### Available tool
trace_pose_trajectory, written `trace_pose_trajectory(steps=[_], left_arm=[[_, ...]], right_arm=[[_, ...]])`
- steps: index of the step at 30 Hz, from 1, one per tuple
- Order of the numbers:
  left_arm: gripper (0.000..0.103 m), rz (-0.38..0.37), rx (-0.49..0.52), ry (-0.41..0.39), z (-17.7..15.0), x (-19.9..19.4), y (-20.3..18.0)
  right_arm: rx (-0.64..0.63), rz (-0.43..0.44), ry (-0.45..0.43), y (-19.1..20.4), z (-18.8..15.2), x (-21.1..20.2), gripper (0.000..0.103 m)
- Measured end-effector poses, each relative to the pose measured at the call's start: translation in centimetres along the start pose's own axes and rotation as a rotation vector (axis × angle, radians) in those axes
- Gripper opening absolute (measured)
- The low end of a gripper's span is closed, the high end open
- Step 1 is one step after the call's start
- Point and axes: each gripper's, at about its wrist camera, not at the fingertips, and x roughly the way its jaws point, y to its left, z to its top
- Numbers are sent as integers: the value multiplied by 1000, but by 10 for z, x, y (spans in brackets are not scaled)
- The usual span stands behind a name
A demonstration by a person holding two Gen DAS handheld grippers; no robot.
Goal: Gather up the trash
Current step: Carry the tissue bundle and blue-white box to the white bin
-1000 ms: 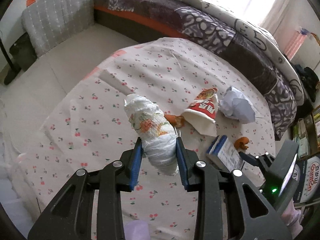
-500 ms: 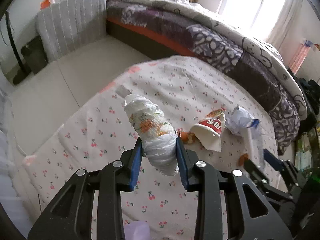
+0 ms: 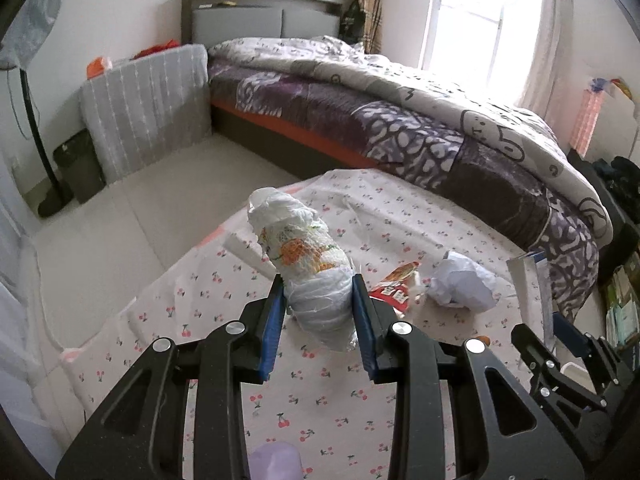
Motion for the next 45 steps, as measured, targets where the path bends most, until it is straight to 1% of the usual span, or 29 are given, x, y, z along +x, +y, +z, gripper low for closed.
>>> trace_pose_trajectory(steps=[8, 24, 33, 36, 40, 45], left_arm=[[31, 1, 51, -29, -3, -5, -26], [31, -51, 140, -42, -15, -8, -76], [31, -85, 199, -48, -25, -10, -111], [31, -101, 207, -45, -29, -11, -122], [31, -137, 183, -22, -35, -6, -134], [31, -171, 233, -3, -48, -6, -160]], right_arm=[[49, -39, -16, -25, 1, -14, 60], [112, -104, -36, -72, -2, -40, 60], [160, -165, -42, -111, -7, -60, 60], [177, -184, -44, -123, -8, -67, 60], [200, -218, -46, -141, -13, -77, 60], [231, -260, -33, -166, -19, -89, 60]])
